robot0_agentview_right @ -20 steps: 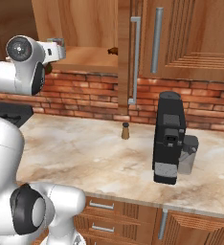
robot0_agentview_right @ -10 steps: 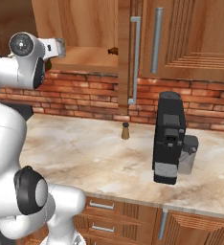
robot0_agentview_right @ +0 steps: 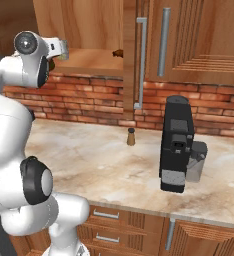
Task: Pick the cans from the counter and place them in their designated side in the cabinet.
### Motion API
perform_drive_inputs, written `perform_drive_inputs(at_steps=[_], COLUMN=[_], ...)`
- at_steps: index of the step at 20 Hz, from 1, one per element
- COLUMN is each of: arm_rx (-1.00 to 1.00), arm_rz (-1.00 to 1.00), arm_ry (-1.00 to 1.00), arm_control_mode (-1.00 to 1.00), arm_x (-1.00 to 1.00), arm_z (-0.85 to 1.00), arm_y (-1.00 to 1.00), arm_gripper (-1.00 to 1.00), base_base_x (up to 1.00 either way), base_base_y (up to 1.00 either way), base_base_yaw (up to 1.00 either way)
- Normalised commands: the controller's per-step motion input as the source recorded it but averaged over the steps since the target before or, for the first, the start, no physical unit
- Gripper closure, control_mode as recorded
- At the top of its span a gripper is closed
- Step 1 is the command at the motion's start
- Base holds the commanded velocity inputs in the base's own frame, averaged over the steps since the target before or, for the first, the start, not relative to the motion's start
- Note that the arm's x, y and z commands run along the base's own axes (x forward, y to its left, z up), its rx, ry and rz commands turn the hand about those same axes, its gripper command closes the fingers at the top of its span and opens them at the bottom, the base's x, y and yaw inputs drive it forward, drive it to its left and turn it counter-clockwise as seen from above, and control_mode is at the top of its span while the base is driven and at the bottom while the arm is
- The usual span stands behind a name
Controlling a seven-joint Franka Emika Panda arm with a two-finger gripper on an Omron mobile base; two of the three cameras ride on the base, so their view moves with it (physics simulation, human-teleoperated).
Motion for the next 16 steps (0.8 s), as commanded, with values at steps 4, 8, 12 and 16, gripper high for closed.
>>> perform_drive_inputs(at_steps=[4,8,12,16], arm_rx=[-0.02,0.00,0.00,0.00], arm_rz=[0.01,0.00,0.00,0.00], arm_ry=[0.00,0.00,0.01,0.00], arm_control_mode=[-1.00,-1.00,-1.00,-1.00], arm_x=[0.37,0.40,0.39,0.26], arm_z=[-0.04,-0.02,-0.09,-0.30], arm_y=[0.12,0.13,0.09,0.05], arm_gripper=[1.00,1.00,1.00,1.00], base_base_x=[0.00,0.00,0.00,0.00], base_base_y=[0.00,0.00,0.00,0.00], base_base_yaw=[0.00,0.00,0.00,0.00])
